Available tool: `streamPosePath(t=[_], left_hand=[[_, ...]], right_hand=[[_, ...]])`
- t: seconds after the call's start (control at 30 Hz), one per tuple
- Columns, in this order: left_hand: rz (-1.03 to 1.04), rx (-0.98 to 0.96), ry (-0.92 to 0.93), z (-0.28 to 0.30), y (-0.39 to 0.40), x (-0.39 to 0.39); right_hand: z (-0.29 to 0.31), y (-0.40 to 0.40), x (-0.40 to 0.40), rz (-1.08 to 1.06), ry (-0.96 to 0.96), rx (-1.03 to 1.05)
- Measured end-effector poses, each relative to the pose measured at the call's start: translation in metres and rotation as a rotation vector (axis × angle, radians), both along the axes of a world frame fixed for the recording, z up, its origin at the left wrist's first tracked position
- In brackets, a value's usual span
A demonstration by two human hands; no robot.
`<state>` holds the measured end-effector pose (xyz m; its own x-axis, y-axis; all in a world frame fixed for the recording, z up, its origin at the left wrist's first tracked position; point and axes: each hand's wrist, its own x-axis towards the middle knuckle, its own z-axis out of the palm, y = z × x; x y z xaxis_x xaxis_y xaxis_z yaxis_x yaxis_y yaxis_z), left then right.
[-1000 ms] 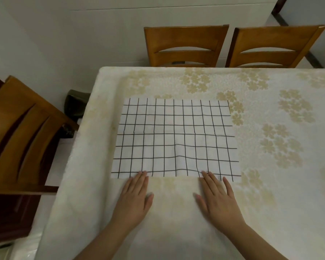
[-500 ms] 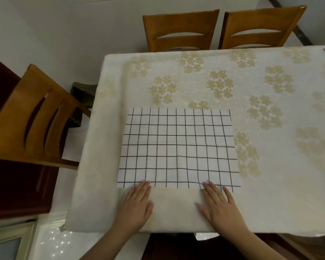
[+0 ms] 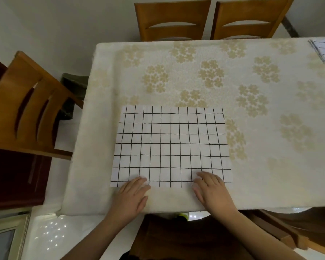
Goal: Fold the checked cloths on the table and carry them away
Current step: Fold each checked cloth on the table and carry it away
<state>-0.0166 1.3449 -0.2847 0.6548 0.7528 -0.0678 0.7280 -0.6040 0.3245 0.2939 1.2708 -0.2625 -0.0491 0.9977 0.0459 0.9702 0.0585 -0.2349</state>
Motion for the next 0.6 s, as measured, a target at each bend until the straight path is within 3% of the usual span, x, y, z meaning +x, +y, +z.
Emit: streamPosePath(t=[0.3, 0.6], left_hand=[[0.054, 0.061, -0.102, -0.005, 0.079, 0.05], [0.235, -0.044, -0.121, -0.006, 0.145, 0.075]], right_hand=[[-0.011, 0.084, 0.044, -0.241, 0.075, -0.066], [-0.019, 0.139, 0.055, -0.23, 0.161, -0.195]])
